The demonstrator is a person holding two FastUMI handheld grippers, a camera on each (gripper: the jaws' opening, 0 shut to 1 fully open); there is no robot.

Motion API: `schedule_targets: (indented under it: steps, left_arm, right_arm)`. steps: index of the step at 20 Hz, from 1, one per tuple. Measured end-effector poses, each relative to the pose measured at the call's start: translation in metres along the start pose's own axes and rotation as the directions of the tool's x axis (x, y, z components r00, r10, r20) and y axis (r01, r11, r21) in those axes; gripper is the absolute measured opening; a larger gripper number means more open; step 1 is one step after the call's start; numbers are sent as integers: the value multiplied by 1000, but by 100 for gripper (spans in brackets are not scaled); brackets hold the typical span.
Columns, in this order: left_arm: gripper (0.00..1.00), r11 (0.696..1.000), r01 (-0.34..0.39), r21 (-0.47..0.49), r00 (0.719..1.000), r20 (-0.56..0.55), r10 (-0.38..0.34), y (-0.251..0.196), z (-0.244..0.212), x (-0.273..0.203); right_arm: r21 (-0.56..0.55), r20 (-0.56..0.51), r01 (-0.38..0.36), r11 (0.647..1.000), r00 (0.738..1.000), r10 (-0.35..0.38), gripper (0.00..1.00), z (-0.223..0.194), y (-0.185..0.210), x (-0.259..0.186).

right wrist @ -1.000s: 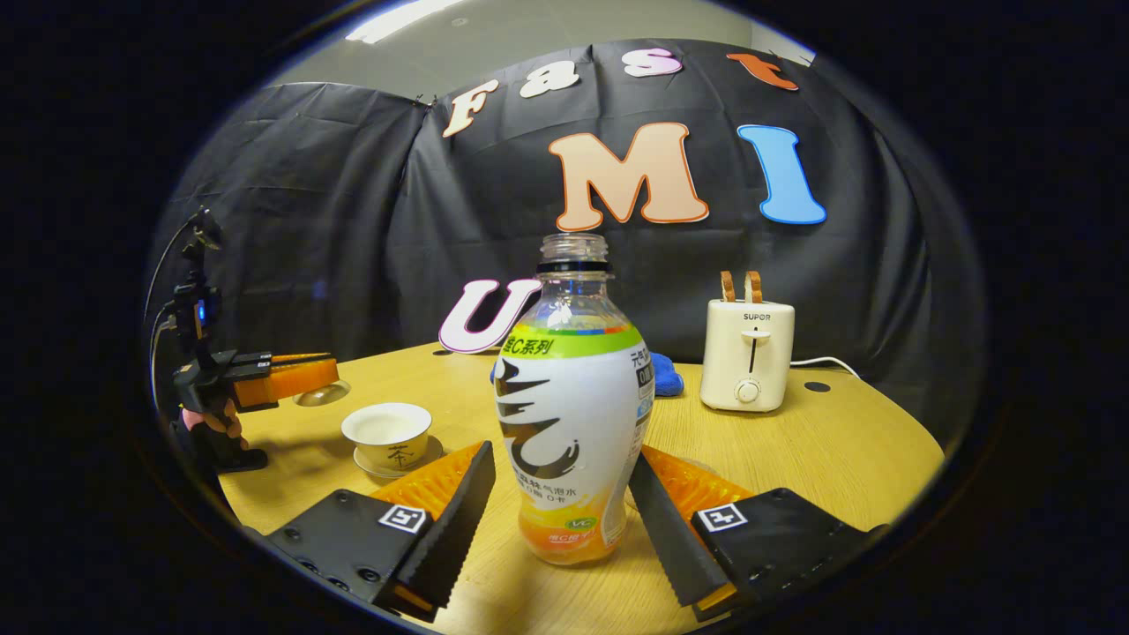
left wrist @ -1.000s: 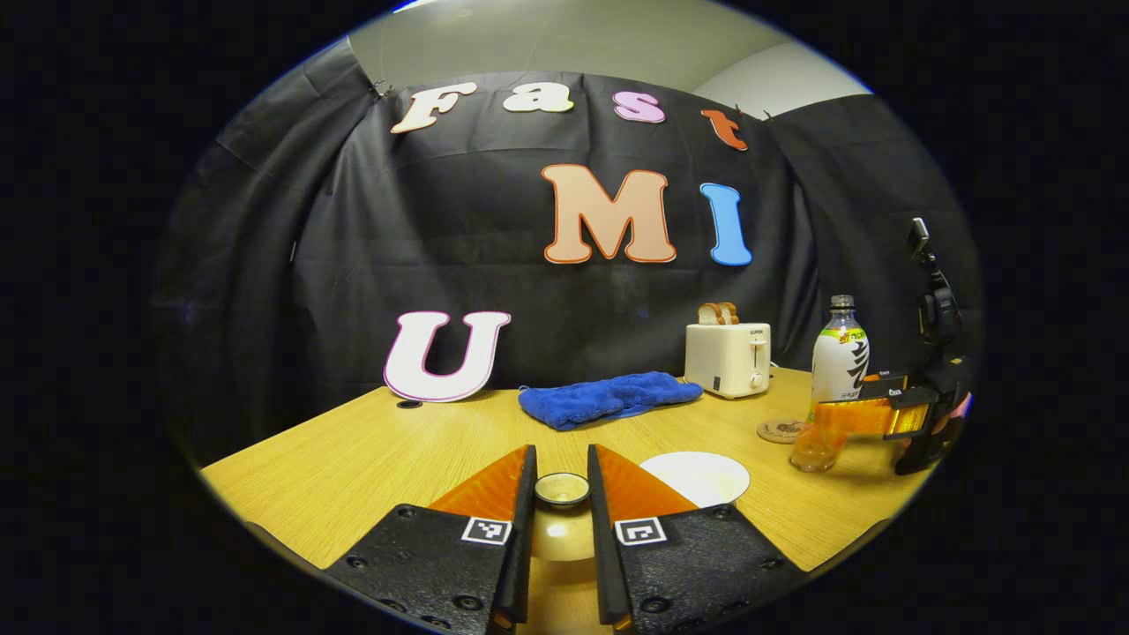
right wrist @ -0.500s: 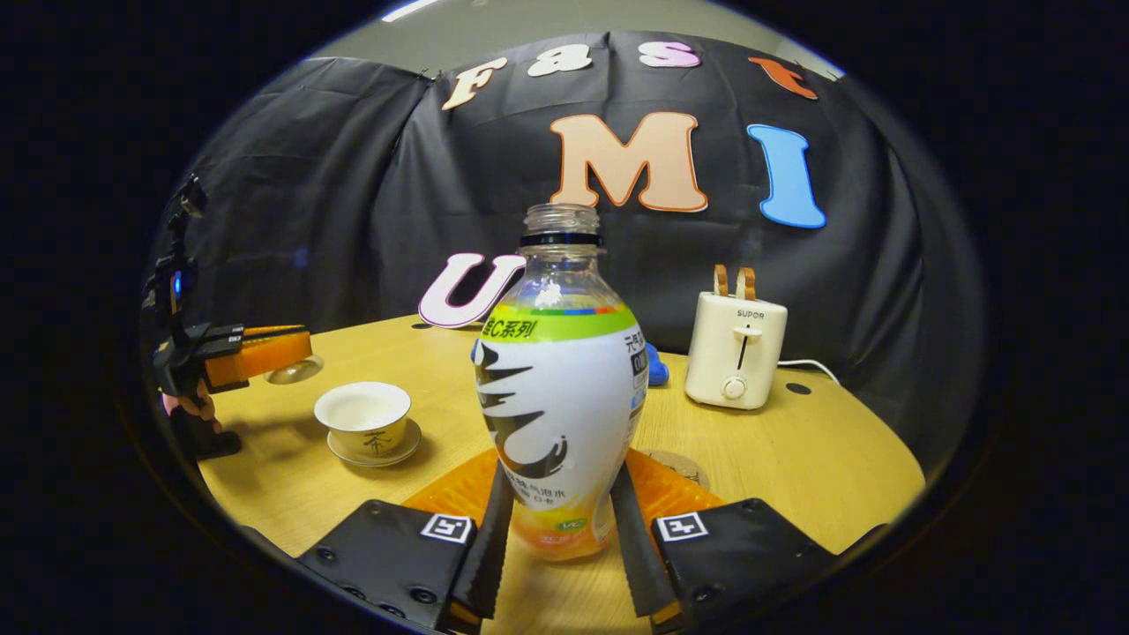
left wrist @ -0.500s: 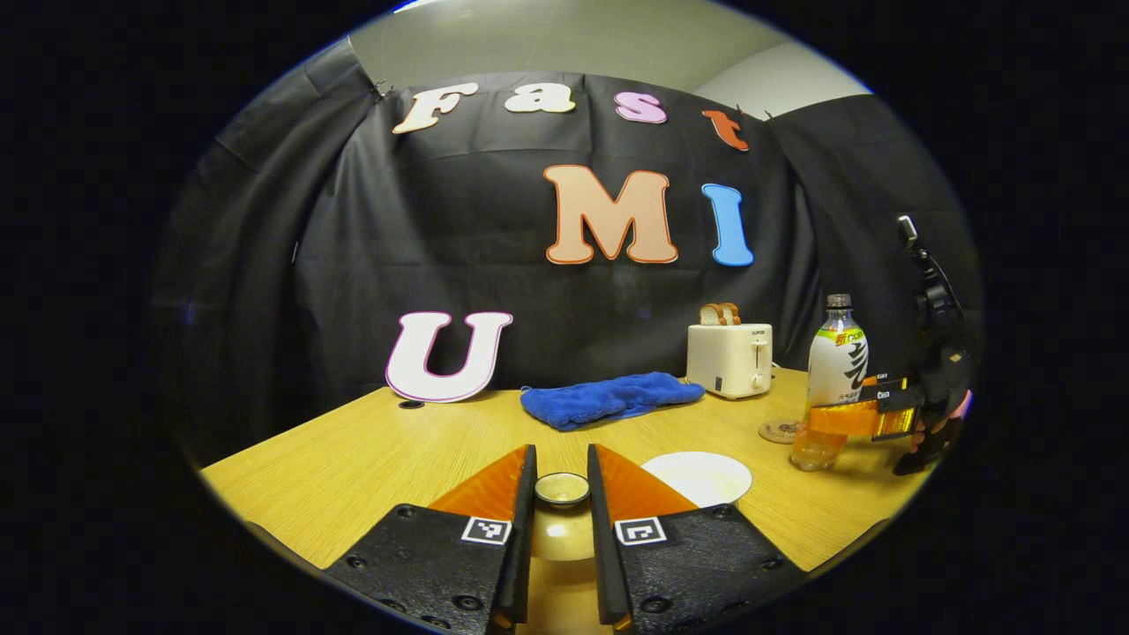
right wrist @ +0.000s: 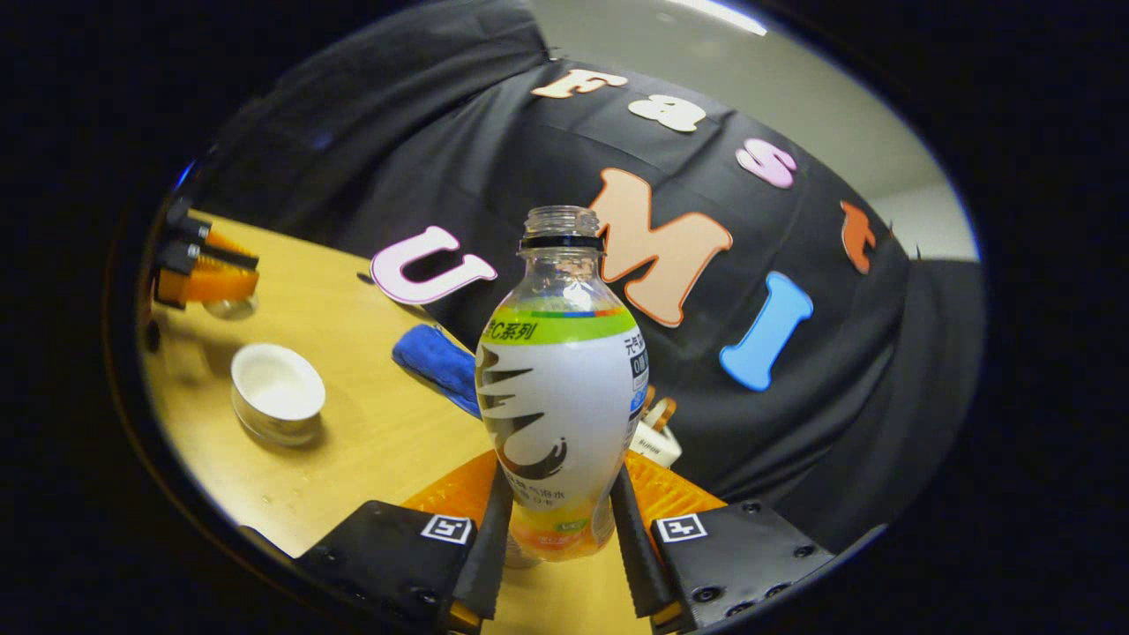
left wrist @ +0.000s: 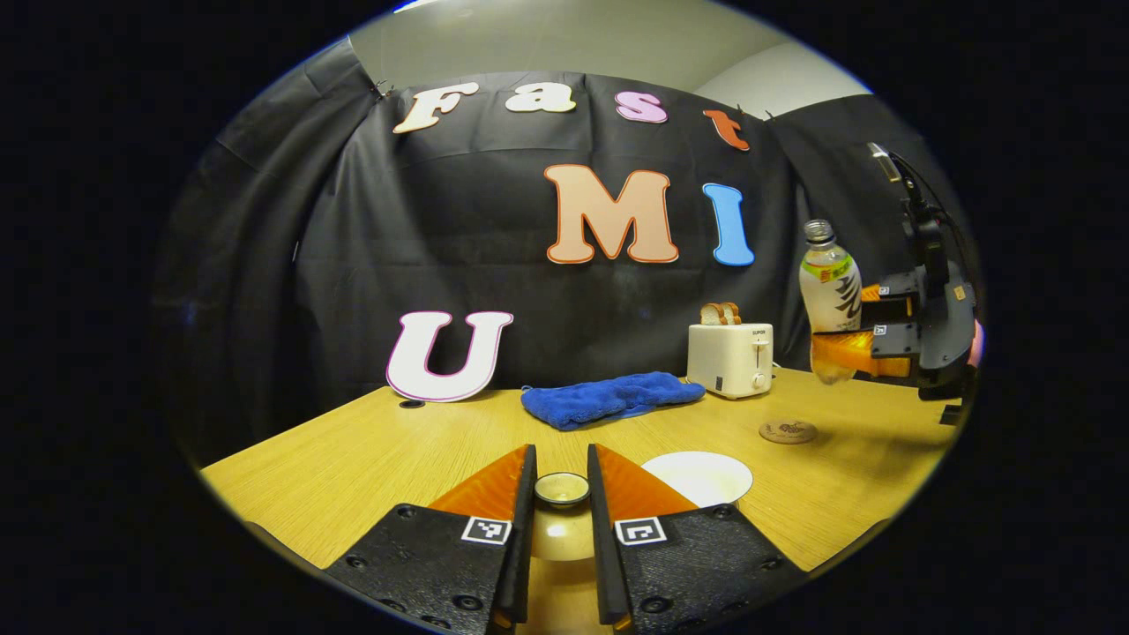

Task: Open the teacup lid with one hand, grasp the water bottle and pour water into the teacup with the other hand; after pouring, place the water bottle on the coaster and then close the teacup lid.

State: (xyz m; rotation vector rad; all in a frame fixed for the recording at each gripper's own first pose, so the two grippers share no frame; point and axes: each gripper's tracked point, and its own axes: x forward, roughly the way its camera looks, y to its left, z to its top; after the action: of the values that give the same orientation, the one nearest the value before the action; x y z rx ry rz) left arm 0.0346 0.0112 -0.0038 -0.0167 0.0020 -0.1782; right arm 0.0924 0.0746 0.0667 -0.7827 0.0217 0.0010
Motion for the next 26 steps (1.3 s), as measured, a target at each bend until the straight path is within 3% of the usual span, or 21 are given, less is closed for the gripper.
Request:
schedule_targets:
  steps: [6,9,14,16,26]
  left_arm:
    - [28,1000,0,0,1000,-2,0,0,0,0]
    - [28,1000,2,0,1000,-3,-2,-1,0,0]
    - [28,1000,5,0,1000,-3,-5,0,1,0]
    - [28,1000,5,0,1000,-2,-5,-1,0,0]
    - [28,1000,5,1,1000,-2,-5,0,0,0]
  right_arm:
    - [-311,-34,-13,950,999,2,60,-17,37,31]
    - [-463,-14,-15,886,1000,9,61,-19,55,33]
    - [-667,61,59,743,998,-25,60,-7,62,34]
    - [-716,102,99,691,994,-38,60,-2,61,30]
    - [-830,256,248,500,965,-53,61,19,73,13]
